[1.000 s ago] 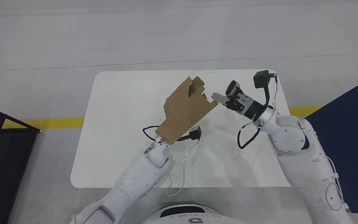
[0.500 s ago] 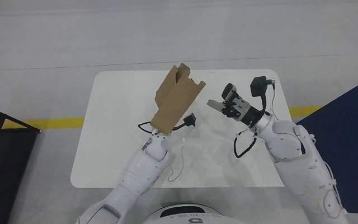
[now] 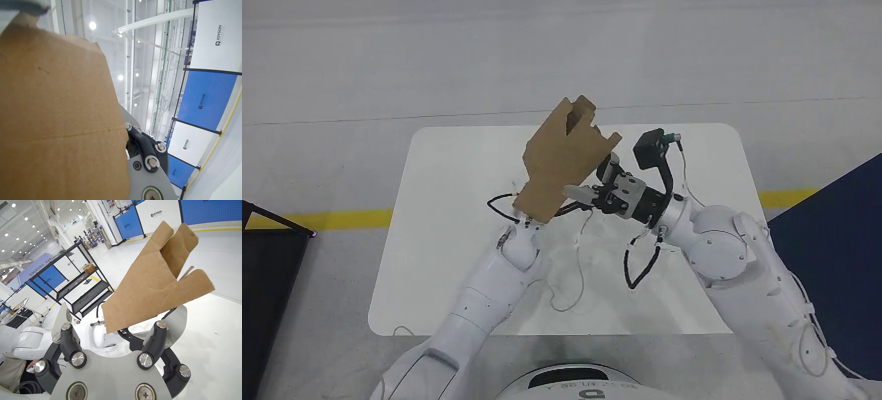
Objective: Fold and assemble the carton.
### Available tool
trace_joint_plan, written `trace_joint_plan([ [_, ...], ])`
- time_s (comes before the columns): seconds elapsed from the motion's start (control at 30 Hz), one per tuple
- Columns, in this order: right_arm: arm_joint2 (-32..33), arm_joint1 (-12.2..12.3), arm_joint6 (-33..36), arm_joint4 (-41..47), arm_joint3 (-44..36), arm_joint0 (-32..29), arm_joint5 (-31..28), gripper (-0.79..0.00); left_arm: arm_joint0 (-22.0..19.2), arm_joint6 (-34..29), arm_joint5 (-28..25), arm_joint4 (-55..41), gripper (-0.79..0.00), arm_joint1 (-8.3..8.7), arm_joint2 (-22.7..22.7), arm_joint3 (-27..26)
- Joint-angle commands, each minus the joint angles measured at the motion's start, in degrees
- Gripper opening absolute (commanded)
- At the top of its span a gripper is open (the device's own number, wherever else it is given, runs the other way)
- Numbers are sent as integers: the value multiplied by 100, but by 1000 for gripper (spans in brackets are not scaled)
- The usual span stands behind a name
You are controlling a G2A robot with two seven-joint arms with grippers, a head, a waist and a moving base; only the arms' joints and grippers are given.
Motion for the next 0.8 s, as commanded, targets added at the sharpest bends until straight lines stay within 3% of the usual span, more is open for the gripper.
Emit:
trace_joint_plan([
  [0.0,-164,-32,28,9,14,130,119,0,-14,-304,-53,478,-785,-20,-10,27],
  [0.27,-689,-151,0,-291,87,463,592,0,-92,-1360,-139,1917,-785,-39,-187,167],
  [0.77,-914,-237,-95,-797,-308,432,1180,0,-208,-2674,-382,3821,-785,35,-488,564],
])
